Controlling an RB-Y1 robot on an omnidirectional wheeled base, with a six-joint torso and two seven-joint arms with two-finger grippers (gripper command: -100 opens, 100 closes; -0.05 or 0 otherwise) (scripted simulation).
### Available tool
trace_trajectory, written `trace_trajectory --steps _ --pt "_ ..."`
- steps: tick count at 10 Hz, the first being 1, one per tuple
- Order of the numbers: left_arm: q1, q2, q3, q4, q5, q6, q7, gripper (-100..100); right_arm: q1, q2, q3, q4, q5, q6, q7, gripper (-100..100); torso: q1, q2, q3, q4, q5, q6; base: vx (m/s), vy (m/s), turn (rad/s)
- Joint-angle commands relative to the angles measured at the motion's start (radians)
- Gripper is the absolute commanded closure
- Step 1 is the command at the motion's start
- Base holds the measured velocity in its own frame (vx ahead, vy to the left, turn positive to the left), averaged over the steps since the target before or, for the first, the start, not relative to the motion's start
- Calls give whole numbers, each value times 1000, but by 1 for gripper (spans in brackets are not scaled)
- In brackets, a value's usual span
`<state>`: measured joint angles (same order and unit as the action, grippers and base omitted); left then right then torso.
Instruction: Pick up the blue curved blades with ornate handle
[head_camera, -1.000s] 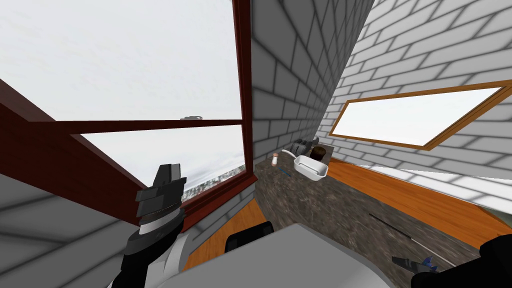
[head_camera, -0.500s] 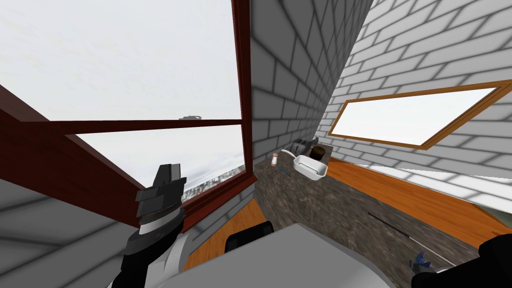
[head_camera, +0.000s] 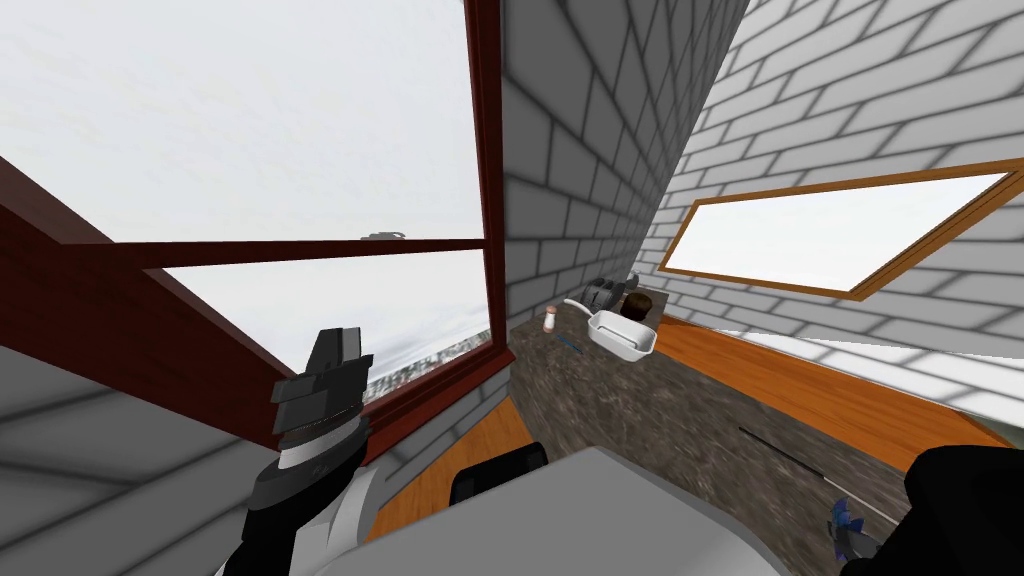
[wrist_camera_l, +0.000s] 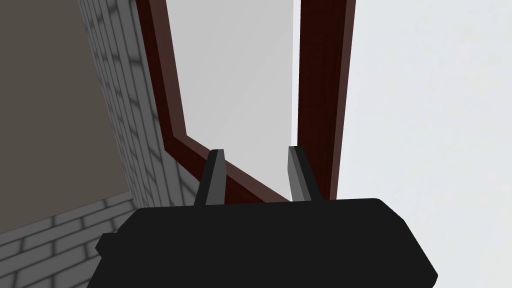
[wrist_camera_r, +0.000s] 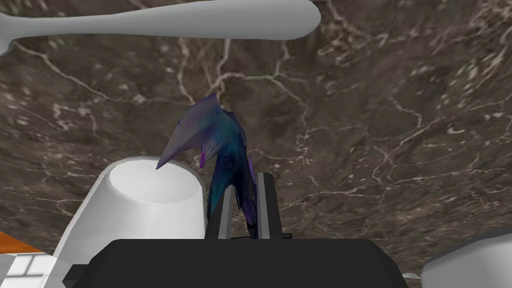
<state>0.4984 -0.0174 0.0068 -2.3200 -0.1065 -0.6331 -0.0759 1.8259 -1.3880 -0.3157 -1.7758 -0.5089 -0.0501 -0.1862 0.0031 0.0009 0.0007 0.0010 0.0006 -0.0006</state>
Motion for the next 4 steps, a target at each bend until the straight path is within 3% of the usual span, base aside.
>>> trace_trajectory --steps 1,2,3,4 --pt "0 0 0 0 0 0 0 0 29 0 -22 -8 -5 -6 -3 100 0 0 0 0 0 0 -4 15 9" --pt "0 0 0 0 0 0 0 0 61 -1 -44 -14 -10 -16 -5 100 1 0 0 0 0 0 -7 19 16" --pt "0 0 0 0 0 0 0 0 49 -3 -36 -11 -8 -12 -3 100 1 0 0 0 0 1 -4 8 4" --pt "0 0 0 0 0 0 0 0 52 -3 -40 -12 -8 -14 -4 0 0 0 0 0 0 1 0 0 0"
